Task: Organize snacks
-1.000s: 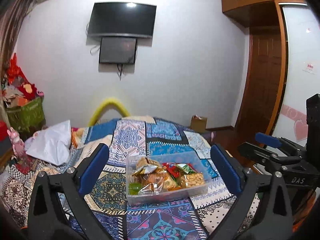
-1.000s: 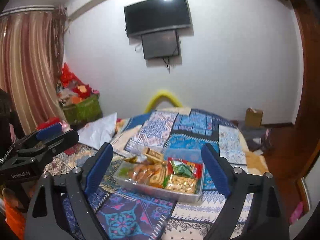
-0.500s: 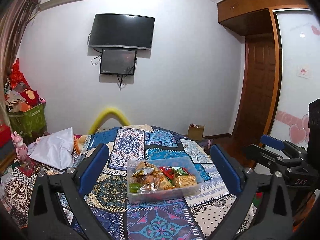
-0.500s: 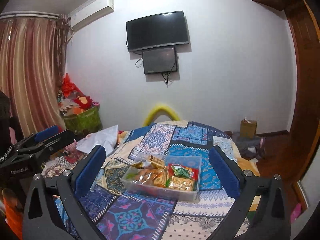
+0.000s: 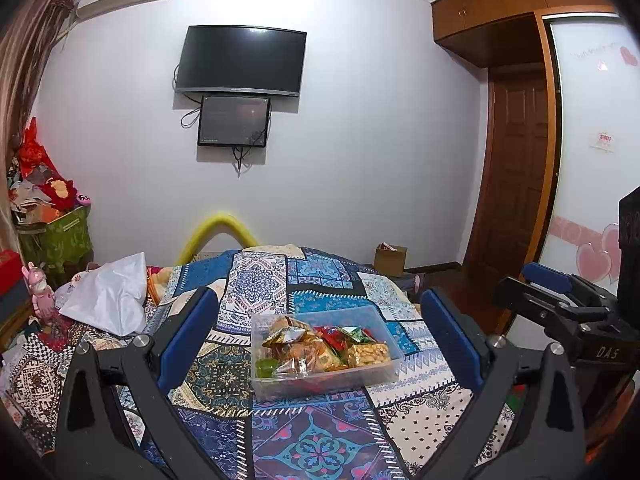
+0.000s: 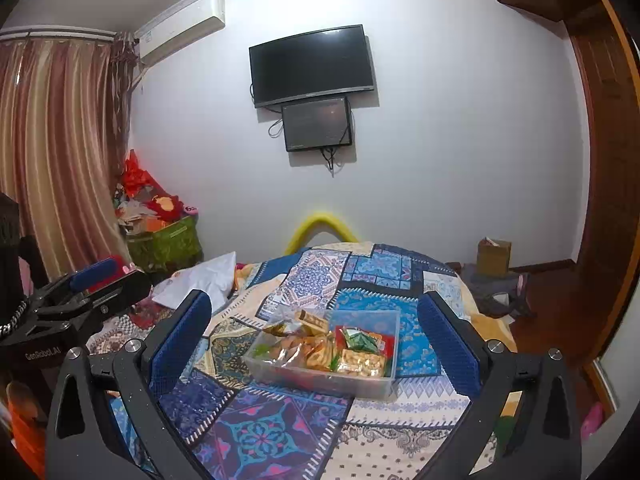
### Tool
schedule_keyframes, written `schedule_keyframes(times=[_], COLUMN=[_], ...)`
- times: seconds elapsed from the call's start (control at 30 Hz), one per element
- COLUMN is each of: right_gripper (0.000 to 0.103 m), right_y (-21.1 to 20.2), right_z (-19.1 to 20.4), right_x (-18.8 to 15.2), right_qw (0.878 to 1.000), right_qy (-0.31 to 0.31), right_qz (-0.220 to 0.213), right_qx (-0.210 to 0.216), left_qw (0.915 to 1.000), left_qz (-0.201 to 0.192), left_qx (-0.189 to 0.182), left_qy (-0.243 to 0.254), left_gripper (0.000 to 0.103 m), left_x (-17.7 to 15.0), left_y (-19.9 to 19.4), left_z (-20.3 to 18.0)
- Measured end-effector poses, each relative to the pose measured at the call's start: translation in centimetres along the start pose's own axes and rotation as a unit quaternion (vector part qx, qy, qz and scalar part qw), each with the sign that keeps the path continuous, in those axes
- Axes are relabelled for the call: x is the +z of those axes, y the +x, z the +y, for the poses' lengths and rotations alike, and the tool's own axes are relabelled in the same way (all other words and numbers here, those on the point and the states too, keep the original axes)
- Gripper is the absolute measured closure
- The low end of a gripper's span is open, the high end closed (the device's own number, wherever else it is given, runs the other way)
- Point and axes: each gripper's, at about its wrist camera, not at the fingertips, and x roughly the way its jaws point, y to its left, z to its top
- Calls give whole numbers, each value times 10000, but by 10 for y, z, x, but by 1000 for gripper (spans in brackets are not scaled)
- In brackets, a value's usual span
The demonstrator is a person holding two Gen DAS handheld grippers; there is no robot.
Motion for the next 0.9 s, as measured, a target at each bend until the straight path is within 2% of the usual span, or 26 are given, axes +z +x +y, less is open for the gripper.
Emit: schedule_keyframes(times=[0.9], right_gripper=[0], right_y=[-2], right_z=[0], right_x=[1], right_qw=[10000], right_qy=[74], right_qz=[-3], right_qx=[61], left_qw=[9999], left_qz=[73], left_qx=[-66], left_qy=[-24], left_gripper=[1], left_x=[0], left_y=[4], left_z=[0])
